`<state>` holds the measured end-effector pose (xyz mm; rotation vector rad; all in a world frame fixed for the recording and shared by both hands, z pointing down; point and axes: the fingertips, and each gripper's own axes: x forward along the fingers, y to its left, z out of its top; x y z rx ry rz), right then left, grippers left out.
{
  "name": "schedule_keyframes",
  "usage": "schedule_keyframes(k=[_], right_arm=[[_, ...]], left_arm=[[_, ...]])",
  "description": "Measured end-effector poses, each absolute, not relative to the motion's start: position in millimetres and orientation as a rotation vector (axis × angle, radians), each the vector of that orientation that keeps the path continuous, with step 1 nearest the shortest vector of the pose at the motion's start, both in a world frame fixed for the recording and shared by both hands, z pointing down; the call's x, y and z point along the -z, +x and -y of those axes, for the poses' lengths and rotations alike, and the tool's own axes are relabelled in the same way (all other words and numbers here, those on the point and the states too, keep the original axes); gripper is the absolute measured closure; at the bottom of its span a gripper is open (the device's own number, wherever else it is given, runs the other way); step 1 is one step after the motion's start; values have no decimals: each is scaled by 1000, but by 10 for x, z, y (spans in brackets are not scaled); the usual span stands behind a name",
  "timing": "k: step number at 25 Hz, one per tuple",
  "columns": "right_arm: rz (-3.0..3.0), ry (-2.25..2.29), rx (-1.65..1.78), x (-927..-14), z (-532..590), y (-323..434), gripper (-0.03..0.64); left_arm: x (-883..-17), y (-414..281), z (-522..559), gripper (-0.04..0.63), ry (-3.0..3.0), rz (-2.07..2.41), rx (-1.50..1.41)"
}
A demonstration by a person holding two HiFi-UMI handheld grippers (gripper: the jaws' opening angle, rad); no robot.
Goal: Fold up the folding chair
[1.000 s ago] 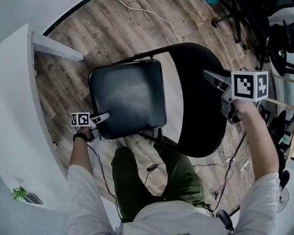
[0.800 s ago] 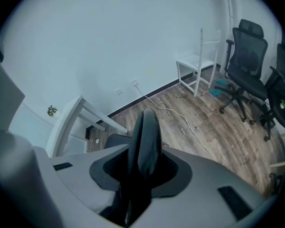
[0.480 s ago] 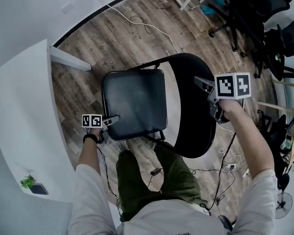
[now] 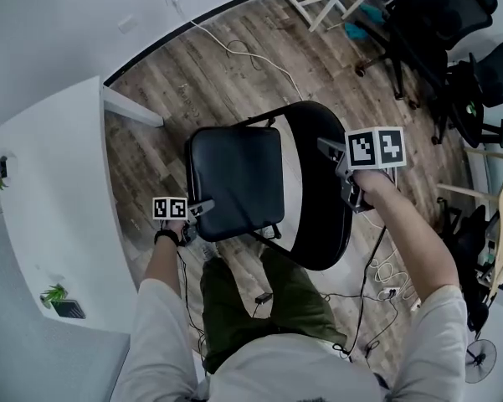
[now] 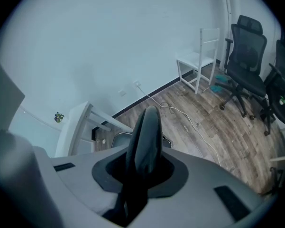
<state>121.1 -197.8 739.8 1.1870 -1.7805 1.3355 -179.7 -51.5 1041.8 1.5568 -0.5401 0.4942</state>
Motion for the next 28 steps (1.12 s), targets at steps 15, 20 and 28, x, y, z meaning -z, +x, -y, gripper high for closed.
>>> schedule_keyframes(k=[15, 20, 28], right_arm=[[1761, 1199, -1326, -7191, 1971, 1322, 535], [1749, 1204, -1315, -7137, 1954, 1312, 535], [1721, 1203, -1341, -7041, 1918, 1354, 534]], left_arm=[[-9971, -1394, 495, 233, 1549, 594, -518], [-9853, -1267, 482, 233, 1551, 616, -518], [-9602, -1032, 464, 232, 1536, 644, -493]])
